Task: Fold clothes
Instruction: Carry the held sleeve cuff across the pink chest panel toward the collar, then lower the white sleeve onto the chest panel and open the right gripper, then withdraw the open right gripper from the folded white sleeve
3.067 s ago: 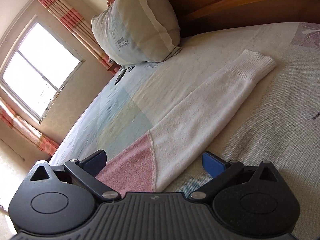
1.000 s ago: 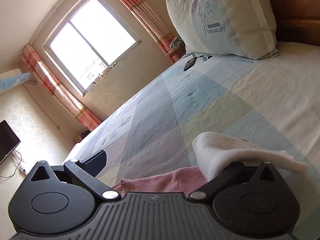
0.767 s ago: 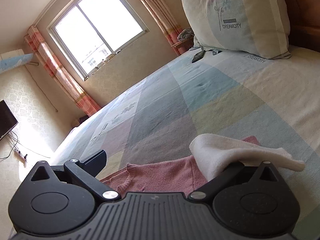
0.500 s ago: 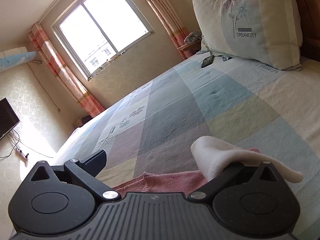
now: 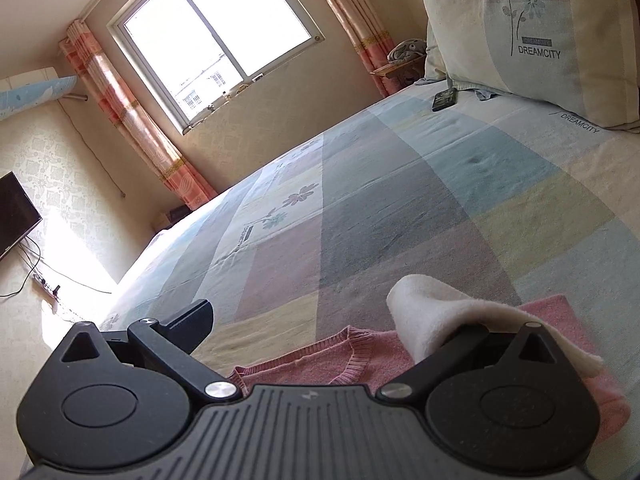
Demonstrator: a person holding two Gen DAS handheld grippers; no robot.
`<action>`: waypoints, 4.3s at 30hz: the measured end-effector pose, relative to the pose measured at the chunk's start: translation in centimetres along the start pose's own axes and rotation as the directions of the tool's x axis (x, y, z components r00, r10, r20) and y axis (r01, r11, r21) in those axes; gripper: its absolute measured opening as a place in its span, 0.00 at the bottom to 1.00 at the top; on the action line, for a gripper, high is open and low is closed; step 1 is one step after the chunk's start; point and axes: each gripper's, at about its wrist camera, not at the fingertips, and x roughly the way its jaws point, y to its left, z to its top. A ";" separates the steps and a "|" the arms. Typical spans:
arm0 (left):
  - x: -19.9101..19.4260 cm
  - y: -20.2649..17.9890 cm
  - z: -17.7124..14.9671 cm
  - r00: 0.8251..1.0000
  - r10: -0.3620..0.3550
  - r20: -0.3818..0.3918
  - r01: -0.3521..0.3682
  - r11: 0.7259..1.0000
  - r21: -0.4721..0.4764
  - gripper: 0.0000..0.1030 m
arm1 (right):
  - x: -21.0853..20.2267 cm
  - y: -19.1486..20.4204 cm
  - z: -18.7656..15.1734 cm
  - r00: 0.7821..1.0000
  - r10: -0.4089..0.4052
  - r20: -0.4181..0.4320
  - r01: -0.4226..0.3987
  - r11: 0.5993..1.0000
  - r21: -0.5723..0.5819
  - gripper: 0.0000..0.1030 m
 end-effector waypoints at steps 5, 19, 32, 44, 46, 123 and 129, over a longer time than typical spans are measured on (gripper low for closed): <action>-0.6 1.6 -0.9 1.000 0.019 -0.013 -0.019 0.999 -0.036 0.99 | 1.0 2.4 -1.9 1.000 0.021 -0.018 -0.021 1.000 -0.023 1.00; -2.2 4.7 -3.0 0.996 0.076 -0.040 -0.080 0.992 -0.100 0.99 | 5.3 7.6 -8.4 0.995 0.019 -0.101 -0.029 0.995 -0.098 1.00; -2.0 5.3 -3.4 0.995 0.082 -0.054 -0.087 0.991 -0.104 0.99 | 9.6 8.5 -13.7 0.979 -0.071 -0.191 0.016 0.961 -0.275 1.00; -2.4 5.0 -3.3 0.996 0.077 -0.036 -0.080 0.992 -0.096 0.99 | 6.2 2.4 -11.6 0.990 -0.038 -0.138 0.041 0.999 0.016 1.00; -2.5 5.1 -3.3 0.996 0.080 -0.036 -0.083 0.992 -0.099 0.99 | 6.3 3.0 -11.2 0.992 -0.025 -0.124 0.026 1.000 0.005 1.00; 3.9 -1.7 -2.2 0.971 0.195 -0.138 -0.188 0.980 0.064 0.99 | -8.8 0.1 -23.7 0.942 -0.301 -0.149 0.207 0.869 -0.450 1.00; 1.9 -3.9 -4.7 0.946 0.294 -0.138 -0.299 0.954 -0.017 0.99 | -8.8 0.2 -23.2 0.934 -0.298 -0.196 0.174 0.861 -0.477 1.00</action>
